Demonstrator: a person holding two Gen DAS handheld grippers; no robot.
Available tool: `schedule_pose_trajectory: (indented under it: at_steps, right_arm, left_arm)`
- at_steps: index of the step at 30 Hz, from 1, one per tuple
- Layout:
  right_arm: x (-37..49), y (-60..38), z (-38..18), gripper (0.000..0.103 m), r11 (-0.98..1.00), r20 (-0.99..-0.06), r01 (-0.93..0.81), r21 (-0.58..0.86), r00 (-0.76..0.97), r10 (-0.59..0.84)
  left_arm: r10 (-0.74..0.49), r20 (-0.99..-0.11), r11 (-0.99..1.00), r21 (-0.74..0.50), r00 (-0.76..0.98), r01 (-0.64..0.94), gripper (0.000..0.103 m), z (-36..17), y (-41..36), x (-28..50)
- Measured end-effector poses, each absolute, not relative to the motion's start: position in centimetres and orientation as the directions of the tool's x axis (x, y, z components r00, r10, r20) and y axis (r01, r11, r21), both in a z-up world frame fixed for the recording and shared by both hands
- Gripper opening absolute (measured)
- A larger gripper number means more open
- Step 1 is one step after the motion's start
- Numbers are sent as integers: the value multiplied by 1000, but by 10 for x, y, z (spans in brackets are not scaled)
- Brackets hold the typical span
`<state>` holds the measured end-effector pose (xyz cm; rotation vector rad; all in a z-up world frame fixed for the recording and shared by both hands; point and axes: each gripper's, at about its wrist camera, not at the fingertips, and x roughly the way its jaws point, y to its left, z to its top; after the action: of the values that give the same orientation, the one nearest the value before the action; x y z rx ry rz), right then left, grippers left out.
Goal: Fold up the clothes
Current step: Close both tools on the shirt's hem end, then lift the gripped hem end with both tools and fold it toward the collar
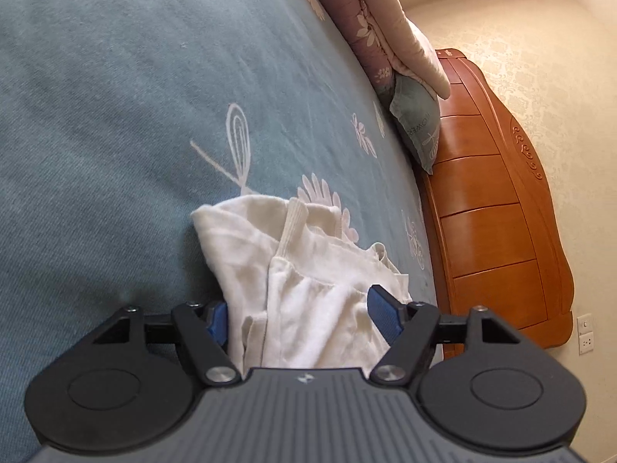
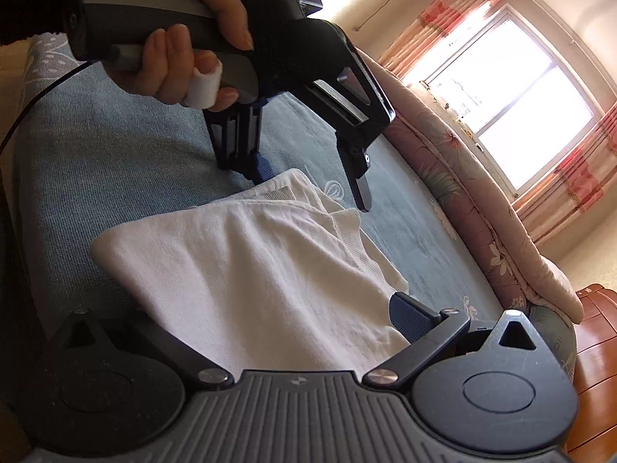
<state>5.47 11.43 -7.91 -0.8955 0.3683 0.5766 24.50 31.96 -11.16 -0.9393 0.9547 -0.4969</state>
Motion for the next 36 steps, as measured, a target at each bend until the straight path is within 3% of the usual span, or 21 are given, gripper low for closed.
schedule_pose_trajectory:
  at_steps: [7, 14, 16, 17, 20, 25, 31, 34, 36]
  right_arm:
    - [59, 109, -80, 103, 506, -534, -625, -595, 777, 332]
    - [59, 104, -81, 103, 527, -538, -632, -568, 770, 342]
    - [64, 104, -81, 103, 522, -533, -629, -576, 773, 343]
    - [65, 104, -82, 103, 522, -529, -626, -579, 776, 343]
    - [60, 107, -84, 103, 531, -508, -599, -599, 797, 327]
    - [42, 118, -93, 103, 487, -437, -523, -700, 853, 286]
    - [39, 125, -94, 101, 463, -437, -507, -727, 862, 257]
    - [32, 136, -96, 92, 407, -450, -507, -759, 862, 235]
    - [26, 143, -99, 80, 346, -456, -509, -788, 861, 225]
  left_arm:
    - [-777, -436, 489, -872, 453, -2, 69, -117, 317, 224]
    - [-764, -490, 523, -851, 419, -41, 43, -121, 307, 257]
    - [-756, -511, 548, -836, 410, -32, 40, -121, 304, 261]
    - [-748, -519, 556, -831, 413, -38, 30, -123, 305, 259]
    - [-733, -535, 571, -819, 420, -48, 16, -126, 306, 256]
    - [-721, -545, 583, -811, 429, -51, 16, -127, 305, 255]
    - [-709, -557, 598, -800, 432, -51, 16, -125, 303, 254]
    - [-698, -567, 609, -791, 437, -54, 16, -122, 301, 252]
    - [-690, -574, 617, -785, 440, -57, 16, -120, 300, 251]
